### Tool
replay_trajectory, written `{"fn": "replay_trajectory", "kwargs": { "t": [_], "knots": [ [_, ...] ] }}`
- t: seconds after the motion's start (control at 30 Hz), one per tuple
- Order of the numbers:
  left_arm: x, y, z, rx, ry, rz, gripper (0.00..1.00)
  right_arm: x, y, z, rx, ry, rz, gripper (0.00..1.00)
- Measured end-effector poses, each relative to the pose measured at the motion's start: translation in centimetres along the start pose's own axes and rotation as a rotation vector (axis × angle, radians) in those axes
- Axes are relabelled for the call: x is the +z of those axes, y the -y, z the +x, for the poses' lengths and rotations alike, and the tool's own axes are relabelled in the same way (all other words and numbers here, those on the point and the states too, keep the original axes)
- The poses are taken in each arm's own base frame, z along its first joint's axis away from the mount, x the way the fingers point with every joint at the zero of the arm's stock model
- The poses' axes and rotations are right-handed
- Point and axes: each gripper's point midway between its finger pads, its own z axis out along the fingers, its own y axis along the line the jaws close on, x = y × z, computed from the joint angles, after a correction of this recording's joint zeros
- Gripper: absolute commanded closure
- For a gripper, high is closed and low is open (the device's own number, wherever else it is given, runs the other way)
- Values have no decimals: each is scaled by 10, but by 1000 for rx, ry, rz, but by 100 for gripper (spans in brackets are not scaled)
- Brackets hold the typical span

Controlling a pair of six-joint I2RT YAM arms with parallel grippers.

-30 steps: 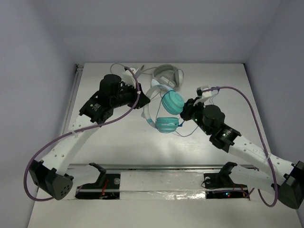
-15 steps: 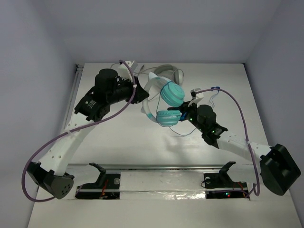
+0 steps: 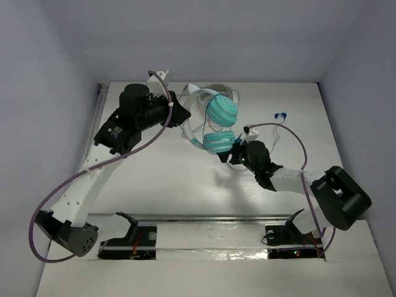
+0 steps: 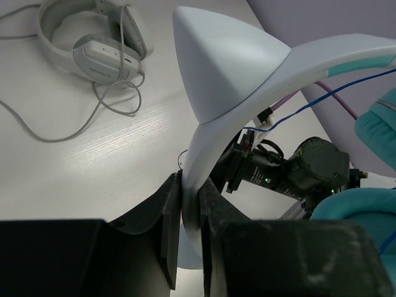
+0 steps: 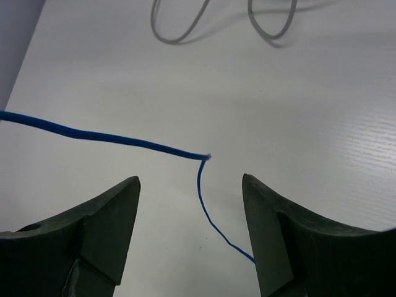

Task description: Wrap the headphones

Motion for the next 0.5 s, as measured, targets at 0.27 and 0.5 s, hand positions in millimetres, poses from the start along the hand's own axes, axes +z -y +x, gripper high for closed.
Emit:
{"fn": "replay_trajectory", "kwargs": {
  "t": [0.27, 0.5],
  "knots": [
    [-4, 0, -15, -12, 41, -11, 100, 3, 12, 26, 76, -38, 18, 30],
    [0, -5, -17, -32, 45, -21, 100, 7, 20, 48, 108, -83, 28, 48]
  ]
}}
